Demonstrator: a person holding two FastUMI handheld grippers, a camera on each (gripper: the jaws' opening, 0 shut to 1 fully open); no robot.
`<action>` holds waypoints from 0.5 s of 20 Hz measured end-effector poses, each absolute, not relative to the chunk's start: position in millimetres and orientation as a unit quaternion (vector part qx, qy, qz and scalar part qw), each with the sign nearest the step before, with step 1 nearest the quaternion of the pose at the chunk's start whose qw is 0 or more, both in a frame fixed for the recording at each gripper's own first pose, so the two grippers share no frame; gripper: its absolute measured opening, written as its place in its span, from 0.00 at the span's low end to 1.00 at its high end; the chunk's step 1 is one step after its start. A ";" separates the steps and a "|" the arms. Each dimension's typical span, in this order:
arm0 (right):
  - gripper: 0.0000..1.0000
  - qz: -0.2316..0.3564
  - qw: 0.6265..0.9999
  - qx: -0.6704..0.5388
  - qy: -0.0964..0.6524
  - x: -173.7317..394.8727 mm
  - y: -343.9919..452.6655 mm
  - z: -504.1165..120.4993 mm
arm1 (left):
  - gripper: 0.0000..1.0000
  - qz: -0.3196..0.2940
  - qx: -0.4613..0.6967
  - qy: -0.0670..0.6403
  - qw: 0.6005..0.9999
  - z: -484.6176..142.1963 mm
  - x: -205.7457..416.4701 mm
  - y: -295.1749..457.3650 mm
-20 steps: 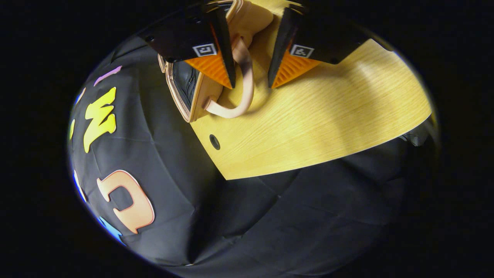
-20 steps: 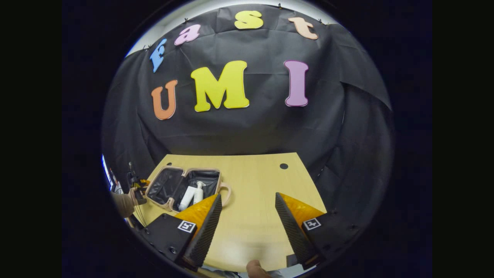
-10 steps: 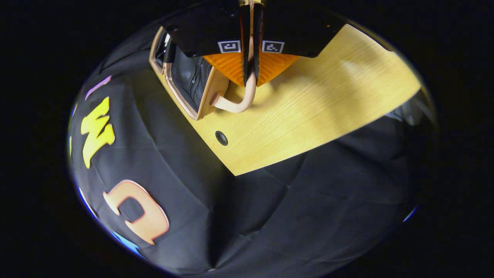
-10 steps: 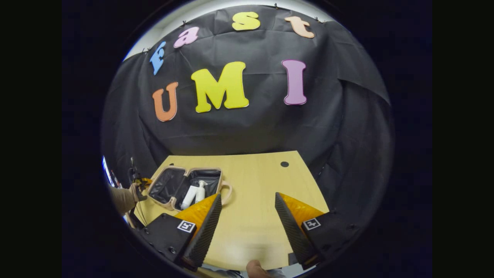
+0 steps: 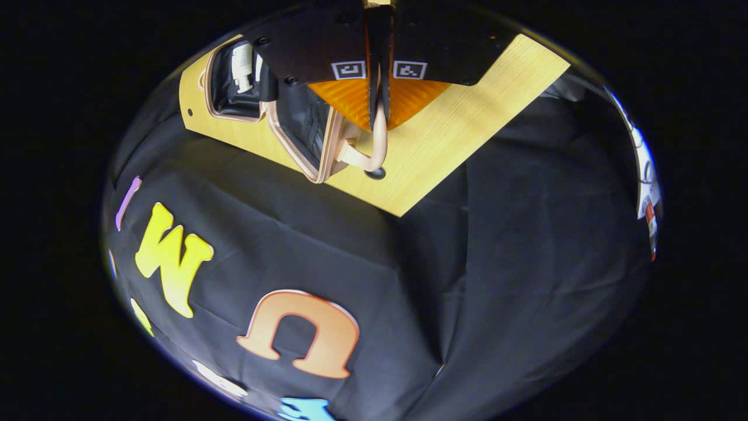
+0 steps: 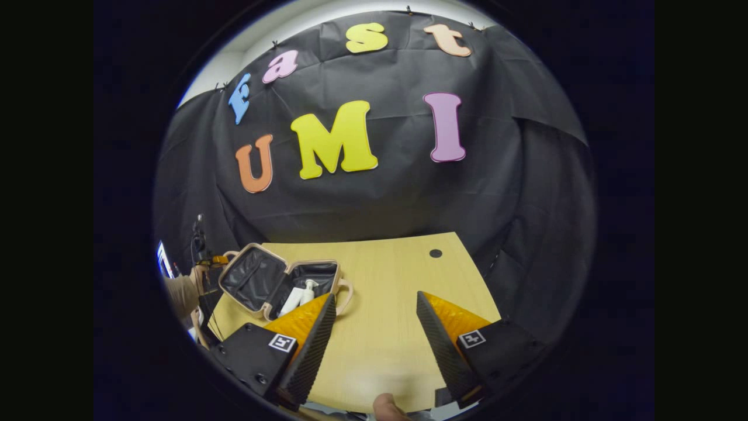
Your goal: First open the suitcase, pack the skin care products into it, and then close the suitcase.
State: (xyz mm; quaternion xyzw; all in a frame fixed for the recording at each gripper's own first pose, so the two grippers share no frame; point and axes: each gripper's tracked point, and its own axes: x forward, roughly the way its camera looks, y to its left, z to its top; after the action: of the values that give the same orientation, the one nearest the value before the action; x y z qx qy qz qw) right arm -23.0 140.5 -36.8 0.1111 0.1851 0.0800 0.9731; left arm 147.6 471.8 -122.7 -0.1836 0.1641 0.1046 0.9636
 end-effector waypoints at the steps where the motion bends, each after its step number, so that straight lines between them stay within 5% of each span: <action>1: 0.82 0.080 0.974 0.112 0.183 -21.1 135.1 -37.6 | 0.03 0.103 -0.181 0.151 0.966 -108.5 146.8 463.4; 10: 0.82 0.089 0.976 0.115 0.161 -17.1 87.0 -35.9 | 0.00 0.051 -0.115 0.072 0.990 -18.5 128.7 346.4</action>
State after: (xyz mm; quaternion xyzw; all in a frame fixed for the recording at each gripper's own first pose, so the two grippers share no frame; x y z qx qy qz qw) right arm -17.1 87.0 -35.9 0.1147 0.1614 0.0888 0.9762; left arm 128.7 346.4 -18.5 -0.1146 0.0717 0.0507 0.9895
